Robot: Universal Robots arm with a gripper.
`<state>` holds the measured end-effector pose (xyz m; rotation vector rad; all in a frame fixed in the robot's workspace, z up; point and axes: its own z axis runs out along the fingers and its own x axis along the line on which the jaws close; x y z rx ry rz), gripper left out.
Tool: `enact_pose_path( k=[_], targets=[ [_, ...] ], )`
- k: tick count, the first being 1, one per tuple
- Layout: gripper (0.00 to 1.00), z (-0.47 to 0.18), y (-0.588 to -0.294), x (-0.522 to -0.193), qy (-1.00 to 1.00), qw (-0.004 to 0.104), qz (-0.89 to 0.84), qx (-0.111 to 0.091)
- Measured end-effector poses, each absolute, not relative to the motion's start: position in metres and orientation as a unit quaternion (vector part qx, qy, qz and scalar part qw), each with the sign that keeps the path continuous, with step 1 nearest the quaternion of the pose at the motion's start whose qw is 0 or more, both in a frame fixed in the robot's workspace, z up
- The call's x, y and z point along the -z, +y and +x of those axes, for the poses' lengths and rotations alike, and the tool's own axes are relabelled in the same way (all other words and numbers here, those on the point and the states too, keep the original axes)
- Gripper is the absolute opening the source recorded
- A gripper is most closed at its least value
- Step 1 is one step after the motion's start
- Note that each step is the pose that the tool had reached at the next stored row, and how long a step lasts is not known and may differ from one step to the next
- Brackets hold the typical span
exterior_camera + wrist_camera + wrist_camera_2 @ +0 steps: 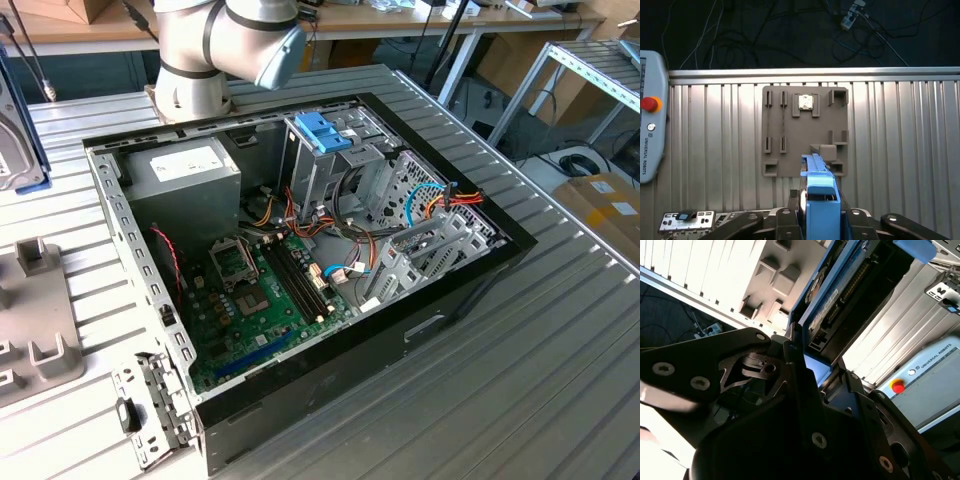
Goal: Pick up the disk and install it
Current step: 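Pick up the disk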
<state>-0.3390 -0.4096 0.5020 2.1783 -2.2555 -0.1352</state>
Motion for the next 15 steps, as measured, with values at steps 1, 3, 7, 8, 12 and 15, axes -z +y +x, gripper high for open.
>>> enact_pose_path(
  k=[1, 3, 7, 8, 12, 15],
  targets=[
    [0.37, -0.338, -0.41, -0.502, -0.719, 0.002, 0.694, 0.043],
    [0.37, -0.336, -0.411, -0.502, -0.719, 0.002, 0.694, 0.044],
    [0.37, -0.332, -0.413, -0.502, -0.719, 0.002, 0.694, 0.044],
    [0.37, -0.332, -0.414, -0.502, -0.719, 0.002, 0.694, 0.044],
    [0.37, -0.329, -0.415, -0.502, -0.719, 0.002, 0.694, 0.044],
    [0.37, -0.327, -0.416, -0.502, -0.719, 0.002, 0.694, 0.044]
  ],
)
